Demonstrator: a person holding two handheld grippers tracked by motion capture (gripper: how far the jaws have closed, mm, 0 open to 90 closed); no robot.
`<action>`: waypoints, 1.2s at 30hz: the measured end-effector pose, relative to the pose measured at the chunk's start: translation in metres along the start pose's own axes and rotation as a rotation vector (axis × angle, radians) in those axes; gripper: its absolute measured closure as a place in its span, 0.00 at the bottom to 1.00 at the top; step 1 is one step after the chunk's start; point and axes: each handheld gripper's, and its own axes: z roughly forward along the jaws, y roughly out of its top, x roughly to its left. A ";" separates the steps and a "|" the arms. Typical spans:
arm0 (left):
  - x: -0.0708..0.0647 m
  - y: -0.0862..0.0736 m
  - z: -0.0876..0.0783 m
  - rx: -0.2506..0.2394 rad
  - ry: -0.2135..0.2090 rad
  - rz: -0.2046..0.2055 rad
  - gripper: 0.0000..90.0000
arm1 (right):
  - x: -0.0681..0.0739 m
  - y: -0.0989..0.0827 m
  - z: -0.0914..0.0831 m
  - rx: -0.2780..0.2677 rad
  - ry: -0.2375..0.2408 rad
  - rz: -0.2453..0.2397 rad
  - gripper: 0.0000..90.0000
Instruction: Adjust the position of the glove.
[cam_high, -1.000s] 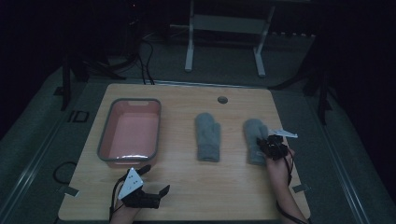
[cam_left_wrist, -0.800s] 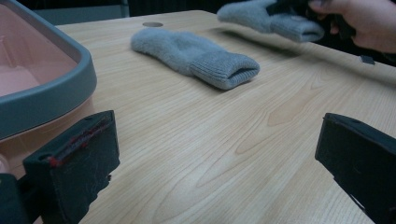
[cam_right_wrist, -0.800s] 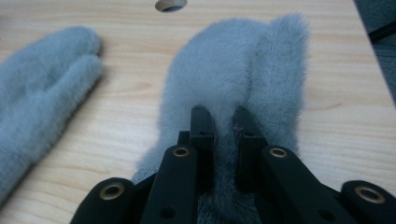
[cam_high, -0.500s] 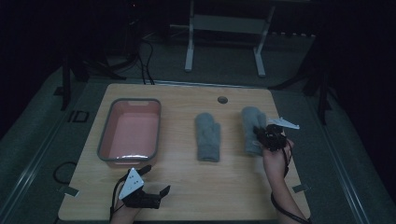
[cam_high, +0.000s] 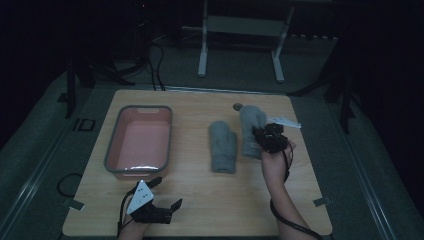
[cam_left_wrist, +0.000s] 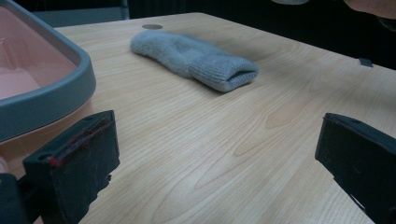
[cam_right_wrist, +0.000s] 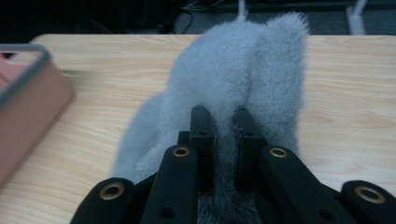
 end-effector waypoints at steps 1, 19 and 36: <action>0.000 0.000 0.000 0.000 0.001 0.002 0.00 | 0.005 0.001 0.002 -0.001 0.005 -0.007 0.91; -0.001 0.001 -0.002 -0.002 -0.009 0.009 0.00 | 0.072 -0.013 0.041 0.071 0.086 -0.008 0.91; -0.002 0.001 -0.002 0.000 -0.020 0.009 0.00 | 0.066 -0.043 0.074 0.178 0.062 0.004 0.89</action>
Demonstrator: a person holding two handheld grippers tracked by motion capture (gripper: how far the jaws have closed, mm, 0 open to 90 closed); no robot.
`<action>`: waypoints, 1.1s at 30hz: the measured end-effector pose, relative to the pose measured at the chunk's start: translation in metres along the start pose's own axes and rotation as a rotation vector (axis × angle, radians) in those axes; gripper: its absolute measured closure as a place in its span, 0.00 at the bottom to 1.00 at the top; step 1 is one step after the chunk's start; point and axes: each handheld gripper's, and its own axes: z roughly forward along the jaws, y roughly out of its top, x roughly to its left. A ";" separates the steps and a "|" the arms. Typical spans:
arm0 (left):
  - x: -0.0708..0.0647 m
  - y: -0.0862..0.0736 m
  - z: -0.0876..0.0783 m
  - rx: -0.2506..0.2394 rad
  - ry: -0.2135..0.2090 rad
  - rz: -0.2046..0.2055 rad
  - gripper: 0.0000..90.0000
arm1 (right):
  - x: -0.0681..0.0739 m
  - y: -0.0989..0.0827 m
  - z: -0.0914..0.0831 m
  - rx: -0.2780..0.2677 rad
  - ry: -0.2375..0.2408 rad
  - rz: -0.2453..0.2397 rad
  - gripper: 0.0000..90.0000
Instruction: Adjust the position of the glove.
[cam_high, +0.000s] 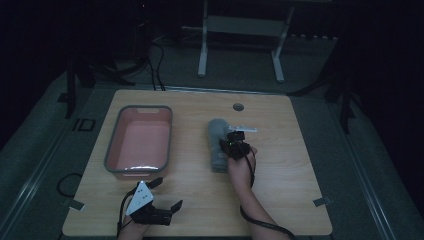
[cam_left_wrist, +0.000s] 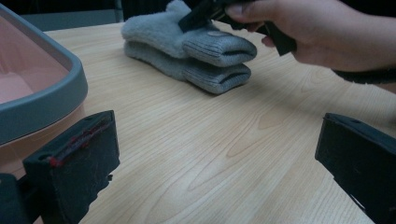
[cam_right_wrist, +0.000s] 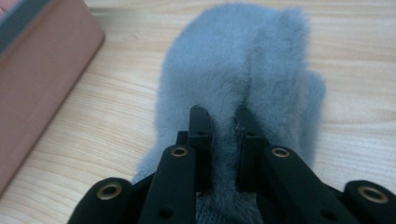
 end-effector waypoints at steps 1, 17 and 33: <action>0.000 0.000 0.000 0.000 -0.001 0.000 0.00 | 0.000 -0.002 0.002 0.006 0.000 0.003 0.88; -0.008 0.001 0.002 -0.016 -0.035 0.019 0.00 | -0.003 -0.008 0.008 0.015 0.025 -0.013 0.70; -0.018 0.017 0.009 0.048 -0.083 -0.046 0.00 | -0.034 0.006 -0.030 -0.019 0.179 -0.175 0.16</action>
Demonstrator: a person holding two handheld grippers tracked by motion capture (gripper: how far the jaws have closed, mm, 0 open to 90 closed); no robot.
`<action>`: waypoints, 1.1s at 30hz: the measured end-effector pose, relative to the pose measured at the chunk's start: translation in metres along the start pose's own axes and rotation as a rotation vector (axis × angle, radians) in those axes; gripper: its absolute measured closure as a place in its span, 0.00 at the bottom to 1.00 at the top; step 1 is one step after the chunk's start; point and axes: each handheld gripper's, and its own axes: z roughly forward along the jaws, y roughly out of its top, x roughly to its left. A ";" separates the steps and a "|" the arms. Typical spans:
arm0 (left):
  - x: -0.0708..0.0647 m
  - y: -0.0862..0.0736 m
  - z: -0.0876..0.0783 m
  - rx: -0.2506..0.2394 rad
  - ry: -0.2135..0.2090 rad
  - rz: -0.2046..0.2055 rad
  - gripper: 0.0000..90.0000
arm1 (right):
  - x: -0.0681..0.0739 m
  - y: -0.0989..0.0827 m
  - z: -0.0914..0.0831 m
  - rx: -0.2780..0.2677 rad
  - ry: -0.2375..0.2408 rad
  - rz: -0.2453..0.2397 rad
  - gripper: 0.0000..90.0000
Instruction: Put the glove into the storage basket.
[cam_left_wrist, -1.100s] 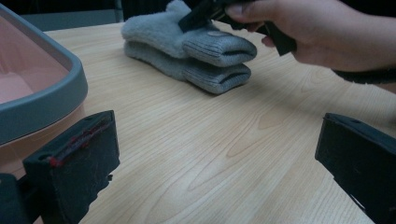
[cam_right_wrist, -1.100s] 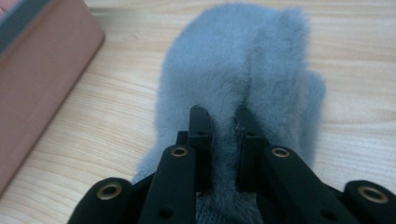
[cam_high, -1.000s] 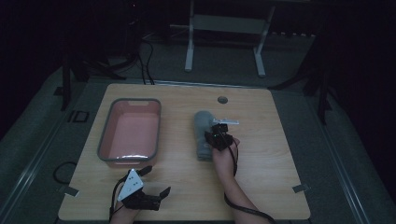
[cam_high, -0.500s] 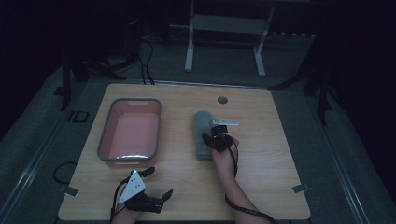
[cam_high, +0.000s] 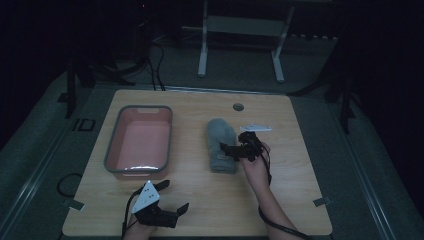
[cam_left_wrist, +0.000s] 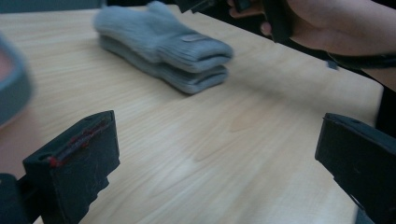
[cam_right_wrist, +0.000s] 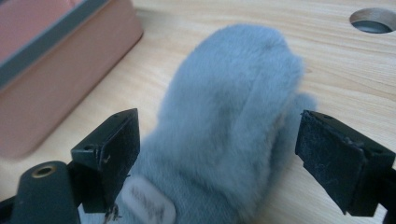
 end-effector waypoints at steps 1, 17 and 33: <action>-0.002 0.003 0.002 0.003 0.000 0.012 0.00 | -0.001 0.000 -0.002 0.004 0.011 -0.025 0.16; -0.001 0.069 0.041 0.047 -0.067 0.020 0.00 | -0.017 0.009 -0.044 -0.017 0.057 -0.150 0.16; 0.032 0.116 0.105 0.087 0.049 -0.014 0.00 | -0.033 0.020 -0.036 -0.027 0.047 -0.088 0.16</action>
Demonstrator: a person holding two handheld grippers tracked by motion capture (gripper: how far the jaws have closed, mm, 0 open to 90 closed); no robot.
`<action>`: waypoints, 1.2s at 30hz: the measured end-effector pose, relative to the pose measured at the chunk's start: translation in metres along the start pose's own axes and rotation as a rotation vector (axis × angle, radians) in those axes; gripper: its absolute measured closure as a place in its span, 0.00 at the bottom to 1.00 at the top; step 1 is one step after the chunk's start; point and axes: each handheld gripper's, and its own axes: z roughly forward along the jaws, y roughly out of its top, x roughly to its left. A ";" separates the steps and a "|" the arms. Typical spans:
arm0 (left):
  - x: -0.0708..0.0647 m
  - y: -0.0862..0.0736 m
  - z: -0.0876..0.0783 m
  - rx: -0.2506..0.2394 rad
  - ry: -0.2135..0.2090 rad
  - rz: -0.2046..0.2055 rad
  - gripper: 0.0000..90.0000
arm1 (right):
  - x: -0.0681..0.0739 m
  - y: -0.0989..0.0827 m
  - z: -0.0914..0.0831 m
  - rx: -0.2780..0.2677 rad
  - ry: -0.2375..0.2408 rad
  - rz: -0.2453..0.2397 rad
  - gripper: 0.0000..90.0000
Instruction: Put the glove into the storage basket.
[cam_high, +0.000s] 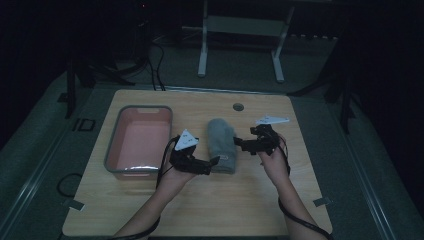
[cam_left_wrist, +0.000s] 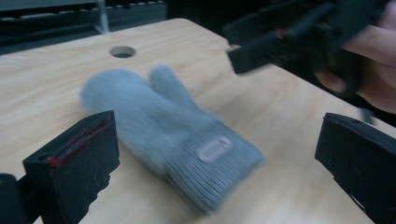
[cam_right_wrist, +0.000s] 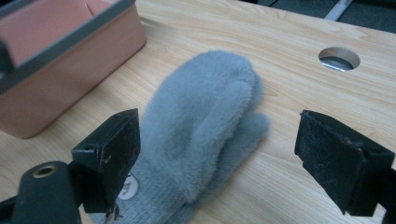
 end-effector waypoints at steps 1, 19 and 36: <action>0.002 0.003 0.006 0.007 0.021 -0.001 0.00 | -0.001 -0.001 0.002 0.005 -0.006 -0.005 0.16; 0.038 0.006 0.070 0.186 0.174 -0.094 0.00 | -0.013 -0.013 0.051 0.091 0.030 0.101 0.13; 0.054 -0.019 0.109 0.355 0.065 -0.268 0.28 | -0.028 -0.034 0.083 0.266 0.090 0.213 0.39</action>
